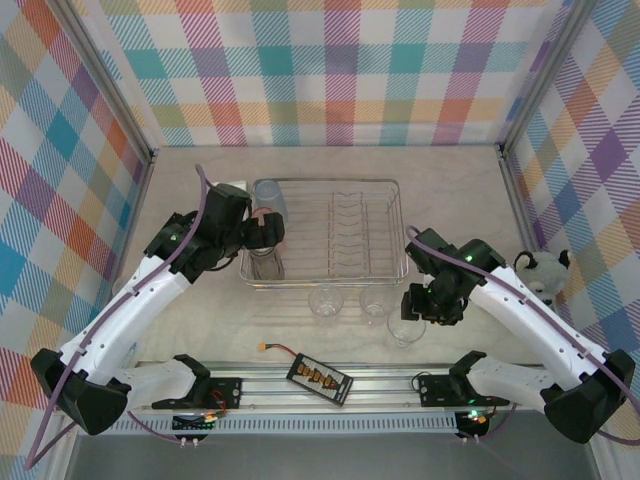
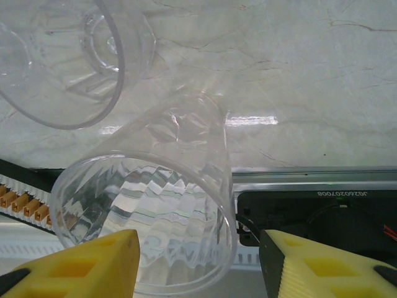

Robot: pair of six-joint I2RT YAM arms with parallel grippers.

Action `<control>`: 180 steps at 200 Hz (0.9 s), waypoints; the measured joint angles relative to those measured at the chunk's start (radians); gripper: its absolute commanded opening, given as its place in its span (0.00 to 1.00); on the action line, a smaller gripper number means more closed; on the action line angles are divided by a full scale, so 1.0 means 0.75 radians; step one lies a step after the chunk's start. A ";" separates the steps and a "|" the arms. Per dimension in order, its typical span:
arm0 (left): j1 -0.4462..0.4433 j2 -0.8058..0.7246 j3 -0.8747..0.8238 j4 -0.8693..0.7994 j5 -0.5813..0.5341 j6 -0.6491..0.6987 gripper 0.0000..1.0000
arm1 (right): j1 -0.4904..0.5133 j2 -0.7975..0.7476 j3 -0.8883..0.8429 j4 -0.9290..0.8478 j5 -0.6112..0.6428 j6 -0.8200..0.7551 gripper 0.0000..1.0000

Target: Load the cups into the dish rack

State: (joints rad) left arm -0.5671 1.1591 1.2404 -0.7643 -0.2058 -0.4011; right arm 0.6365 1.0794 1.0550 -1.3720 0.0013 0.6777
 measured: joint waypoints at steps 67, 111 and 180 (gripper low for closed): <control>0.000 0.010 -0.001 0.016 0.019 -0.005 1.00 | 0.050 0.064 -0.063 0.041 -0.001 0.023 0.38; 0.000 0.012 -0.010 0.015 0.018 -0.005 1.00 | 0.063 0.116 -0.063 0.057 0.000 0.024 0.25; 0.000 0.012 -0.018 0.011 0.017 -0.004 1.00 | 0.070 0.161 -0.043 0.028 -0.002 -0.022 0.00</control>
State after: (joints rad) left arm -0.5671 1.1679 1.2266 -0.7563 -0.1928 -0.4038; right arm 0.6888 1.1999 1.0229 -1.3510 -0.0002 0.6613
